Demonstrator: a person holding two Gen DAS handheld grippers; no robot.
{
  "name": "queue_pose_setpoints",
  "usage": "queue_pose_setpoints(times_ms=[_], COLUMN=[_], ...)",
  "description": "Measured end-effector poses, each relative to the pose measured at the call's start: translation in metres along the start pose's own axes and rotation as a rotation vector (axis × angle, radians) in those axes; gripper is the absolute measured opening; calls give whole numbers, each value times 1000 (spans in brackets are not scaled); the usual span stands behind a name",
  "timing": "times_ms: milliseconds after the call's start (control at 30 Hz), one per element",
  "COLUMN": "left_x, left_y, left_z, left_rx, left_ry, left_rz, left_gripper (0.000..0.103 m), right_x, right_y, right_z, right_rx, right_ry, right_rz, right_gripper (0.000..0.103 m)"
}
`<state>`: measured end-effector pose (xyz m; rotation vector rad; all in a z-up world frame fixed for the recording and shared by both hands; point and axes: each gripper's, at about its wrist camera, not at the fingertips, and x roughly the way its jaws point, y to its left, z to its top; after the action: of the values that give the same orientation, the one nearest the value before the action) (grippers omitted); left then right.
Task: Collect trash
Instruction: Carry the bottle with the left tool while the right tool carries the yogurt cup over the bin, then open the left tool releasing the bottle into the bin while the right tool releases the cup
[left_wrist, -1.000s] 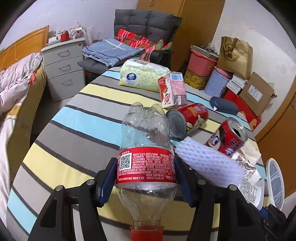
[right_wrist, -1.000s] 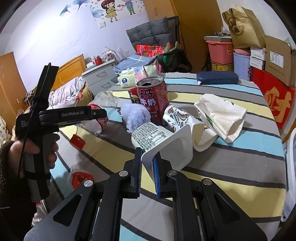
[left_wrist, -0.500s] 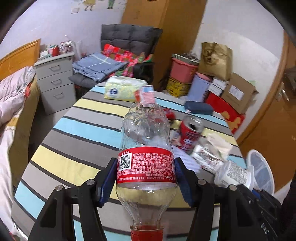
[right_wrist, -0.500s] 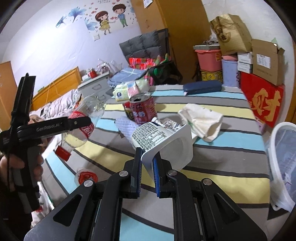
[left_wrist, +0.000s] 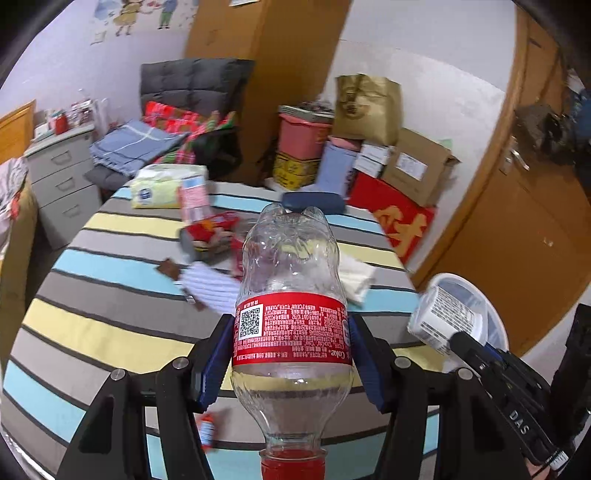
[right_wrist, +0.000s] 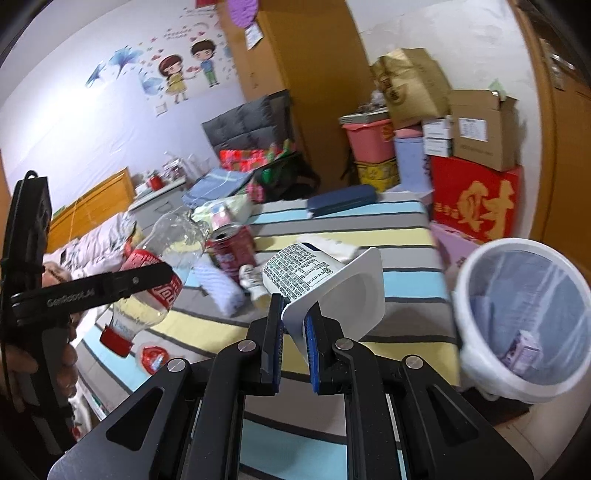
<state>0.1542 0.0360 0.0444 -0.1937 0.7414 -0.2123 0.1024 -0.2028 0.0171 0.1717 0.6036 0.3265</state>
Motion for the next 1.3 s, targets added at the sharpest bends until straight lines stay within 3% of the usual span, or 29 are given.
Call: queue_pose_setpoints(times_ms=[667, 967, 1100, 1200, 1300], left_x=[49, 95, 111, 130, 145], left_y=[-165, -230, -253, -263, -273], left_z=[-5, -6, -7, -6, -9], left_rx=[189, 243, 296, 278, 298], left_ry=[88, 164, 160, 209, 216], left_rz=[-230, -311, -297, -332, -311], left_gripper=[61, 61, 61, 61, 61], right_x=[-50, -51, -45, -41, -38], right_y=[-97, -140, -154, -164, -171], right_z=[3, -1, -3, -7, -9], right_rx=[124, 169, 171, 178, 185], right_ry=[-75, -41, -6, 24, 44], right_rz=[-240, -326, -350, -372, -381], right_gripper=[12, 12, 12, 12, 12])
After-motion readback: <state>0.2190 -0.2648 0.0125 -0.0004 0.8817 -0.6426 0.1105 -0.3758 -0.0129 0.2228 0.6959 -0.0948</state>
